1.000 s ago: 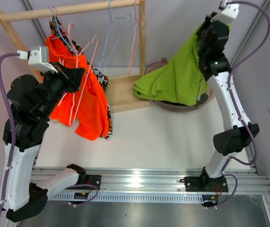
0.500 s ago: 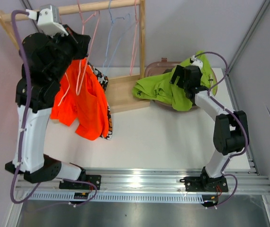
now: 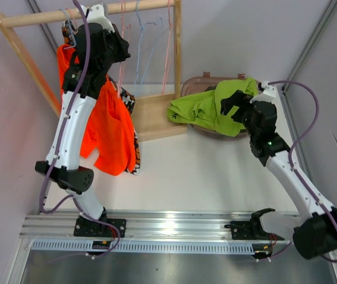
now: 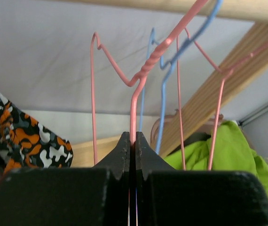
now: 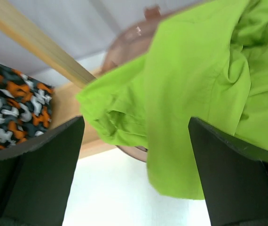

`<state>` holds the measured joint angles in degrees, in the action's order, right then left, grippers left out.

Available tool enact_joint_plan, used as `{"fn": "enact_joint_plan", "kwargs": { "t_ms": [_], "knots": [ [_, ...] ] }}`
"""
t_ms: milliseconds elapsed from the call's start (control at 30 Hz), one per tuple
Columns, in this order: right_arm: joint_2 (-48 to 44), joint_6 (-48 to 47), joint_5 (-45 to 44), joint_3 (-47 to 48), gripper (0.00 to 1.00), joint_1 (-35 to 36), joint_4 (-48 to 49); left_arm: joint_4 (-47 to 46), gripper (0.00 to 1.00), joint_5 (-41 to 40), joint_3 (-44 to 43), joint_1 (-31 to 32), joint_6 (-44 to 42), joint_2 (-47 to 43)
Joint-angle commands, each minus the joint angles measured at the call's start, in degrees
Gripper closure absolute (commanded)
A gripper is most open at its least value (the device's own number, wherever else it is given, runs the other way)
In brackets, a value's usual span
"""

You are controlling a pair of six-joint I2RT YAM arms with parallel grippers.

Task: Remove the shorts from the hanger

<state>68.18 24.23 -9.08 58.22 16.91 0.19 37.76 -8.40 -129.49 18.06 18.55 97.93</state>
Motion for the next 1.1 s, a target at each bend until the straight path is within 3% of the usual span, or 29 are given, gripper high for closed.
{"fn": "enact_joint_plan", "kwargs": {
  "t_ms": [0,100,133,200,267,367,400,700,833,1067],
  "knots": [
    [-5.41,1.35,0.64,-3.45,0.01,1.55,-2.64,-4.1,1.0,0.93,-6.64,-1.19,1.84,2.26],
    [-9.9,1.35,-0.67,-4.6,0.01,3.22,-4.14,-2.87,1.0,2.51,-9.02,-1.19,2.9,3.94],
    [-11.04,1.09,-0.94,-4.43,0.01,3.57,-5.18,-2.95,0.95,2.86,-8.59,-1.19,3.6,3.67],
    [-11.49,0.21,-2.07,-3.21,0.01,4.27,-6.24,-3.48,0.76,3.48,-6.75,-1.1,3.87,2.27],
    [-11.06,-0.75,-2.96,-1.8,0.01,4.63,-8.18,-4.18,0.46,3.74,-4.29,-1.1,3.96,1.22],
    [-11.23,-1.2,-3.84,-0.12,0.01,4.71,-9.15,-3.57,0.25,4.18,-3.75,-1.19,3.95,-0.19],
    [-11.4,-1.03,-3.75,-0.03,0.0,4.8,-9.15,-3.22,0.22,4.53,-3.92,-1.19,3.87,-0.89],
    [-14.74,-0.06,-4.19,-2.14,0.01,6.12,-10.03,2.14,0.2,5.94,-5.51,-1.72,4.31,-11.08],
    [-15.71,0.03,-4.28,-3.11,0.01,6.3,-9.94,3.99,0.21,1.65,-0.53,-2.86,2.11,-17.67],
    [-16.41,0.38,-4.1,-3.72,0.01,6.65,-10.64,6.45,0.24,-3.19,9.57,-7.07,1.23,-21.37]
  ]
}}
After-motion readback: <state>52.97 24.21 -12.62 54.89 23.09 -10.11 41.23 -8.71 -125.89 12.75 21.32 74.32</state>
